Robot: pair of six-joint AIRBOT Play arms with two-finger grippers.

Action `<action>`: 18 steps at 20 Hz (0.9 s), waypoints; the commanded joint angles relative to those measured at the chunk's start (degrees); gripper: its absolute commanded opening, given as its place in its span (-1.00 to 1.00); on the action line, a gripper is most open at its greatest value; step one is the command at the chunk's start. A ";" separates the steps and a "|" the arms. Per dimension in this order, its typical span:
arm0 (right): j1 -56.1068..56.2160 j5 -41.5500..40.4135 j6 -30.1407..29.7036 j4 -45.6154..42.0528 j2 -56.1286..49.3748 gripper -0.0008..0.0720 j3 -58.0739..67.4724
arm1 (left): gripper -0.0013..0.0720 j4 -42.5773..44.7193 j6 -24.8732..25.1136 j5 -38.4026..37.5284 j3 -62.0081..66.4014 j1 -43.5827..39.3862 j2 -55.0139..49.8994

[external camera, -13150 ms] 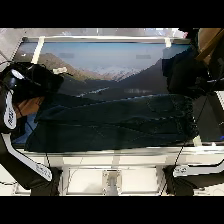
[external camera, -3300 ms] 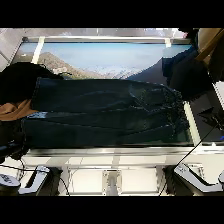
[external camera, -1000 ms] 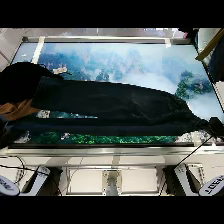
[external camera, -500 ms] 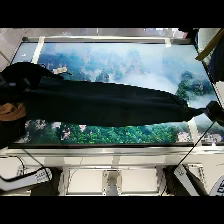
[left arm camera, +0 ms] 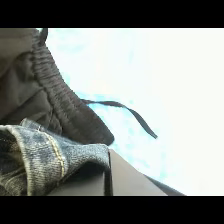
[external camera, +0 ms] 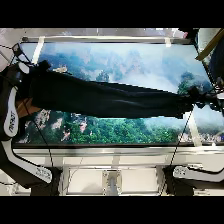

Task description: Fold the clothes and pants, and hang the long-sleeved shirts on hangers.

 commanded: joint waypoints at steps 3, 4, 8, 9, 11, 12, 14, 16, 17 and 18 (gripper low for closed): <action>2.75 -10.75 7.67 1.09 -7.67 -0.82 0.59 | -0.94 0.92 -0.24 2.43 1.07 -0.96 -4.52; 2.75 -12.04 8.81 1.20 -7.67 -0.83 0.61 | -0.94 1.40 -0.31 2.67 1.07 -0.96 -4.52; 2.78 -15.08 12.63 1.20 -7.67 -0.82 0.61 | -0.94 1.95 -1.09 2.86 1.11 -0.85 -4.55; 2.78 -14.93 12.61 1.18 -7.67 -0.82 0.61 | -0.94 1.95 -1.09 2.86 1.11 -0.87 -4.55; 2.75 -14.91 12.61 1.14 -7.67 -0.82 0.61 | -0.94 1.97 -1.75 2.89 1.11 -0.76 -4.55; 2.69 -14.93 12.63 1.14 -7.67 -0.82 0.61 | -0.94 1.97 -2.69 2.89 1.11 -0.37 -4.55; 2.71 -14.91 12.63 1.16 -7.67 -0.82 0.61 | -0.94 1.92 -3.72 2.91 1.11 0.26 -4.55; 2.71 -14.67 12.63 1.16 -7.67 -0.82 0.61 | -0.93 1.90 -4.11 2.89 1.11 0.31 -4.50; 2.71 -14.03 12.52 1.14 -7.58 -0.82 0.68 | -0.92 1.92 -4.04 2.89 1.11 0.22 -4.31; 2.71 -12.98 12.48 1.14 -7.45 -0.82 1.11 | -0.70 1.92 -3.78 2.89 1.14 -0.17 -3.74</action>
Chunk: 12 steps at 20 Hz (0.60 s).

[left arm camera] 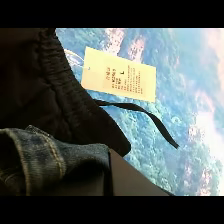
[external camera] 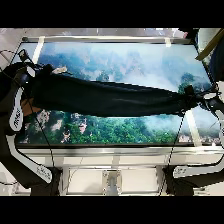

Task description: Fold the clothes and pants, and hang the long-sleeved shirts on hangers.

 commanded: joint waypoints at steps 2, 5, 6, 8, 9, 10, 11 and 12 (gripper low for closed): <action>0.00 6.19 0.00 -0.35 0.98 -0.77 3.10 | 0.42 -0.02 5.44 -0.13 0.11 -0.74 3.30; -0.94 18.45 -1.55 -1.55 3.93 -0.77 11.37 | 0.41 -0.02 8.63 -1.97 0.13 -0.74 11.15; -1.44 24.98 -4.37 -3.43 5.20 -0.67 14.80 | 0.41 -0.02 8.68 -2.95 0.13 -0.74 14.51; -2.58 37.46 -8.85 -8.70 7.93 -0.04 21.03 | 0.41 -0.09 13.27 -6.10 0.15 -1.86 20.83; -3.15 42.49 -9.49 -12.13 9.33 0.17 23.65 | 0.41 -0.07 16.85 -8.72 0.15 -3.15 23.80; -3.80 46.95 -9.57 -16.15 10.64 0.32 25.90 | 0.41 -0.07 19.28 -11.19 0.15 -4.74 26.12; -4.39 49.90 -10.45 -19.54 11.74 0.46 27.43 | 0.41 -0.07 20.96 -13.53 0.13 -6.88 28.04; -5.14 51.95 -12.31 -21.94 12.52 0.60 28.26 | 0.41 -0.04 21.53 -15.34 0.13 -9.16 29.38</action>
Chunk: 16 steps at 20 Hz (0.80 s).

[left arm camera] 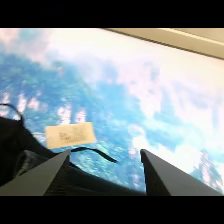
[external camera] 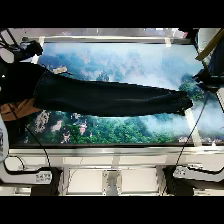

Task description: Fold the clothes and pants, and hang the long-sleeved shirts on hangers.

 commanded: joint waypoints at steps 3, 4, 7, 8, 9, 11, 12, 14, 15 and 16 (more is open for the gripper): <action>-5.64 15.76 -8.87 -9.77 2.27 0.60 5.22 | 0.41 -0.04 5.86 -7.54 0.04 -12.33 7.72; -7.87 15.69 -11.87 -8.55 1.16 0.60 5.16 | 0.41 -0.04 5.86 -7.06 0.04 -14.88 7.72; -18.49 16.15 -17.79 5.66 -5.73 0.60 5.16 | 0.41 0.00 5.86 -7.04 0.02 -22.51 7.30; -22.51 17.64 -20.00 12.70 -9.40 0.60 5.16 | 0.41 0.00 5.86 -7.04 0.02 -24.61 7.04; -25.62 18.82 -21.03 18.23 -12.92 0.71 5.16 | 0.41 0.00 5.84 -7.04 0.02 -26.64 6.49; -29.40 21.59 -21.20 25.73 -20.24 0.90 5.16 | 0.41 0.22 5.88 -6.91 0.02 -29.97 4.46; -29.79 22.29 -21.40 26.77 -23.58 0.91 5.16 | 0.41 1.51 5.88 -6.71 0.02 -31.36 2.91; -28.44 23.26 -23.02 27.65 -28.92 0.91 5.16 | 0.41 6.08 5.88 -6.43 0.02 -34.03 -1.14; -27.02 23.04 -24.15 27.82 -30.82 0.91 5.16 | 0.41 7.67 5.88 -6.38 0.02 -35.23 -3.17; -25.38 22.67 -25.42 27.89 -31.98 0.92 5.18 | 0.41 7.91 5.86 -6.38 0.02 -36.22 -4.83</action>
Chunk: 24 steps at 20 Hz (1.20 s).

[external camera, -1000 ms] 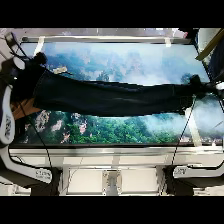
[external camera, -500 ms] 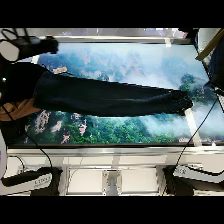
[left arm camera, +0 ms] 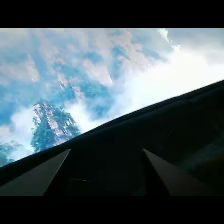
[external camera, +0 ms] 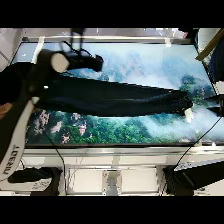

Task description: Fold the clothes and pants, and hang the long-sleeved shirts on hangers.

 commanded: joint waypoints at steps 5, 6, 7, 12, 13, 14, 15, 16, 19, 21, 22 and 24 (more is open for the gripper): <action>9.49 -3.80 -4.04 3.91 -7.67 0.92 0.09 | 0.41 3.85 0.07 0.22 0.02 -6.56 -7.58; 10.62 -3.78 -4.04 3.72 -7.74 0.92 0.09 | 0.41 3.85 0.04 0.22 0.04 -6.56 -7.52; 11.61 -3.85 -4.04 3.26 -7.82 0.92 0.09 | 0.41 3.85 0.04 0.20 0.04 -6.56 -7.54; 15.15 -4.26 -2.78 -6.05 -7.82 0.92 0.09 | 0.41 3.85 0.04 0.20 0.02 -6.49 -7.63; 15.58 -4.28 -2.73 -8.76 -7.82 0.89 0.09 | 0.41 3.82 0.04 0.20 0.02 -6.49 -7.63; 15.61 -4.26 -2.75 -10.25 -7.80 0.89 0.20 | 0.41 3.82 0.04 0.20 0.02 -6.49 -7.63; 15.58 -4.28 -2.75 -10.82 -7.80 0.88 0.68 | 0.41 3.82 0.04 0.20 0.02 -6.51 -7.63; 15.39 -4.26 -2.73 -11.17 -7.80 0.87 1.49 | 0.41 3.82 0.04 0.22 0.02 -6.51 -7.63; 15.80 -4.22 -1.73 -11.91 -7.78 0.70 3.43 | 0.41 3.78 0.02 0.24 0.02 -6.56 -7.96; 16.79 -4.00 -2.27 -12.07 -7.80 0.02 3.41 | 0.40 3.26 0.00 0.24 0.02 -6.62 -8.76; 17.42 -3.98 -3.13 -11.87 -7.80 -0.50 3.41 | 0.20 2.60 -0.02 0.24 0.02 -6.80 -9.57; 18.45 -2.95 -3.43 -9.70 -7.67 -0.82 3.56 | -0.84 0.48 0.02 0.26 0.02 -7.17 -11.41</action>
